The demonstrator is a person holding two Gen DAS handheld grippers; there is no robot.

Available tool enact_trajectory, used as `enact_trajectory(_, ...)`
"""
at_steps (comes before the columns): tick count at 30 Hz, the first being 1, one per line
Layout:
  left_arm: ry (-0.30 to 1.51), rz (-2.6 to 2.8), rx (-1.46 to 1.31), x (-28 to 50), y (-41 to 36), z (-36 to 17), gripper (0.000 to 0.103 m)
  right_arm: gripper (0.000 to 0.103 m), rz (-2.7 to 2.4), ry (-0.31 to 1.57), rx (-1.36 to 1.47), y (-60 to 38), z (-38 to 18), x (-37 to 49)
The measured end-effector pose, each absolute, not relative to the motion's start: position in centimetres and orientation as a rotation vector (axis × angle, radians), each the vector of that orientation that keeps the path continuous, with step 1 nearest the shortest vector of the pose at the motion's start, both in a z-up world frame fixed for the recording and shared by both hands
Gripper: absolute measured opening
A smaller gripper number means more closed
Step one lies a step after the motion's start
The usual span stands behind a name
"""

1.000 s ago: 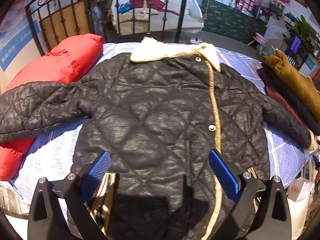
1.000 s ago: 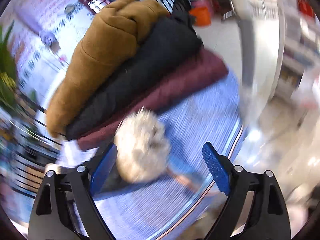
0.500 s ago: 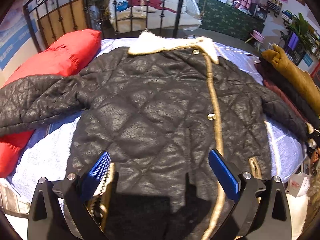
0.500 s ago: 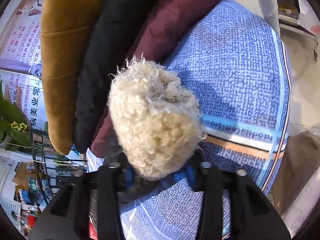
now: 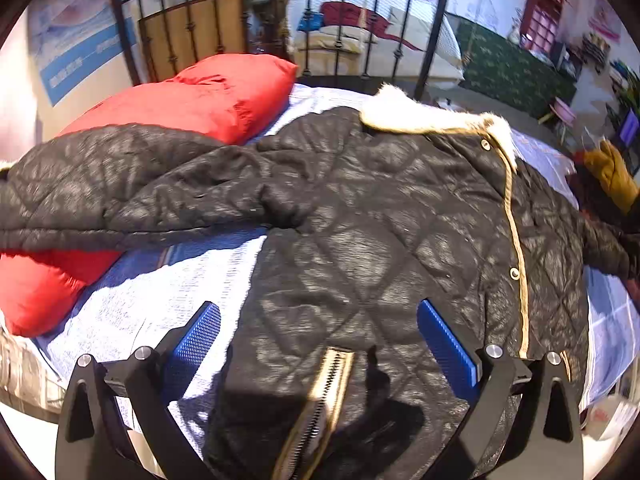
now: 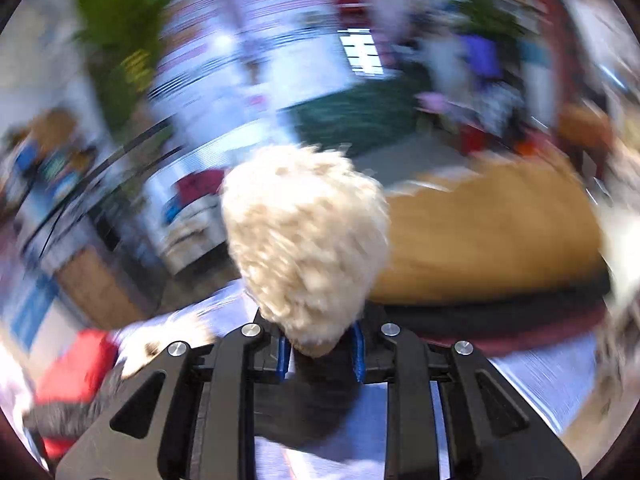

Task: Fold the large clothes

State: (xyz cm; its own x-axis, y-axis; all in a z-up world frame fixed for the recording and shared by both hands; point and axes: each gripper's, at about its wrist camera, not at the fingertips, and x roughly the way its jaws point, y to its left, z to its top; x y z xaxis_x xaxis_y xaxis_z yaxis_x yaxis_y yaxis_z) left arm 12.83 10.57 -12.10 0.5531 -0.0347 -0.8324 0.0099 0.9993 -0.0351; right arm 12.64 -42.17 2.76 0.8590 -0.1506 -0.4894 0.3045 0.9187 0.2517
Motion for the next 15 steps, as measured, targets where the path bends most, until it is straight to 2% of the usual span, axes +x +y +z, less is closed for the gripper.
enact_trajectory(6,0.962,0.036,-0.063,11.4,14.2,-11.4,0.097,0.020,0.012,0.568,0.006,-22.8,1.7,23.3)
enact_trajectory(11,0.965,0.124,-0.102,10.1,18.4,-11.7,0.097,0.020,0.160,0.656,-0.151,-8.4,-4.0,28.2)
enact_trajectory(15,0.981,0.181,-0.129,9.2,21.3,-12.4,0.097,0.020,0.214,0.741,-0.274,-0.5,-9.9,28.1)
